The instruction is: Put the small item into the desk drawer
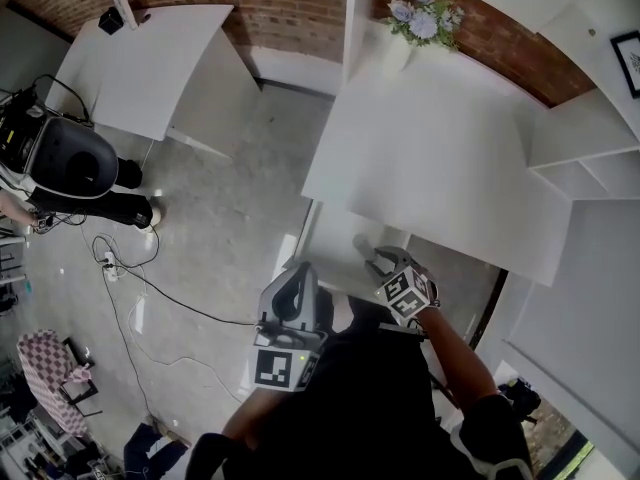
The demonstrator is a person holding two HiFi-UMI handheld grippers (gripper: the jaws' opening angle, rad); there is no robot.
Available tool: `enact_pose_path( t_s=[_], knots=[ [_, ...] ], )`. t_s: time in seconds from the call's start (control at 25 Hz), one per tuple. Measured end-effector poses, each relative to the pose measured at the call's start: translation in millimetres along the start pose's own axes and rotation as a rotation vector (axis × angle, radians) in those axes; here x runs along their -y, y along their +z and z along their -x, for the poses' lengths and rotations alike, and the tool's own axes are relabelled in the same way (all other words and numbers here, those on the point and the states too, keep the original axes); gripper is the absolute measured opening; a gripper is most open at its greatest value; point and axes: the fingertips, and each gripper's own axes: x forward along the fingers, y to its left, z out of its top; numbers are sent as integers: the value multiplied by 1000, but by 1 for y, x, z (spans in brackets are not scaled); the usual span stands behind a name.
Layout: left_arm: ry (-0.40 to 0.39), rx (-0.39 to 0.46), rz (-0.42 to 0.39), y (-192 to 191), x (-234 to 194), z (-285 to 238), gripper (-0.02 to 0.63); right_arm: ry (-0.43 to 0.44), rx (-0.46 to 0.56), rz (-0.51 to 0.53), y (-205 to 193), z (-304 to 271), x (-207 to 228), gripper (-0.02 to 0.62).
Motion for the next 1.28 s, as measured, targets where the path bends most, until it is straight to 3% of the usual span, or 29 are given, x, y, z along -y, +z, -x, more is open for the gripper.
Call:
enact_pose_path(
  t_s=[0.16,0.4,0.64,1.28],
  knots=[
    [-7,-4,-25,3,-1,-8,25,27,-67,0,-21,-24,4,140],
    [10,-27,21,-2,-3,-20,25,61,-156,-30,-59,-66,8,140],
    [5,-39,9,-8,-5,-31,25,84,-237,-78,-95,-104,10,140],
    [32,-103,33,-44,-23,-58,25,104,-358,-129,-144,-188,24,140]
  ],
)
